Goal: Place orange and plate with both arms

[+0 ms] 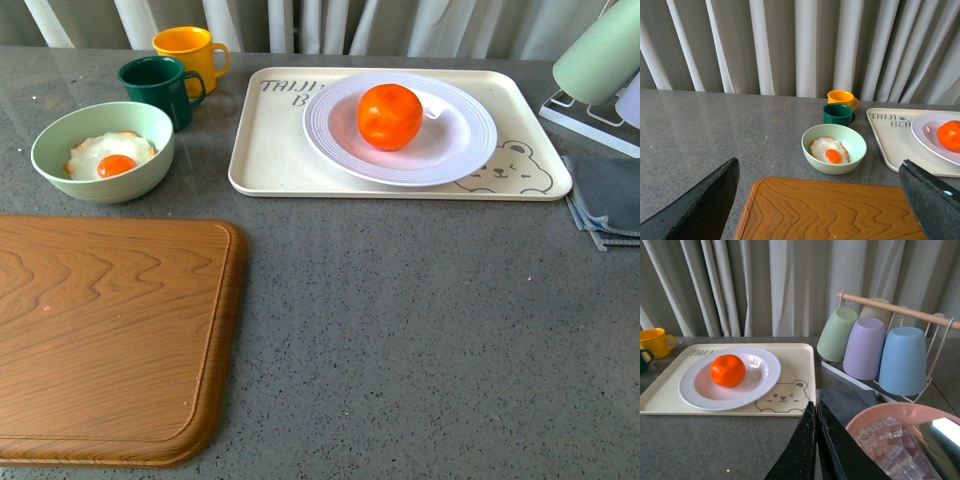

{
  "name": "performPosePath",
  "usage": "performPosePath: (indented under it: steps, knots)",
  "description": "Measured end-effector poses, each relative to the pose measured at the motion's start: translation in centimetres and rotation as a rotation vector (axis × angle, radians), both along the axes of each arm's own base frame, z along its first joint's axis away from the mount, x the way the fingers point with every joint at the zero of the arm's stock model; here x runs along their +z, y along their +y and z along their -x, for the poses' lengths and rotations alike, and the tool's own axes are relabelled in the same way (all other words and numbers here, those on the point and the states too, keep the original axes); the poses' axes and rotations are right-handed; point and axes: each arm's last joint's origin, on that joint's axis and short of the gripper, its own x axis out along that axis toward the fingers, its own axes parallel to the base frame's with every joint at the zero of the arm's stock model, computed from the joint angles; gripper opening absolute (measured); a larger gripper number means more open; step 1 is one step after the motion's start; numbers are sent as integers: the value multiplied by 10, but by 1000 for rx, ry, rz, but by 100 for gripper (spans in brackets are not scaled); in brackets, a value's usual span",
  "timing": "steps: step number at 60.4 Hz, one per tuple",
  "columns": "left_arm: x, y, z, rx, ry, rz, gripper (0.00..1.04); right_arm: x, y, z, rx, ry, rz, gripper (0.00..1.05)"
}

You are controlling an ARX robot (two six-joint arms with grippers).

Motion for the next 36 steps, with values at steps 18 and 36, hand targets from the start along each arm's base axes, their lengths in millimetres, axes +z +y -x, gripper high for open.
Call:
performPosePath:
  steps: [18, 36]
  knots:
    - [0, 0, 0, 0, 0, 0, 96, 1, 0, 10, 0, -6, 0, 2]
    - [0, 0, 0, 0, 0, 0, 96, 1, 0, 16, 0, -7, 0, 2]
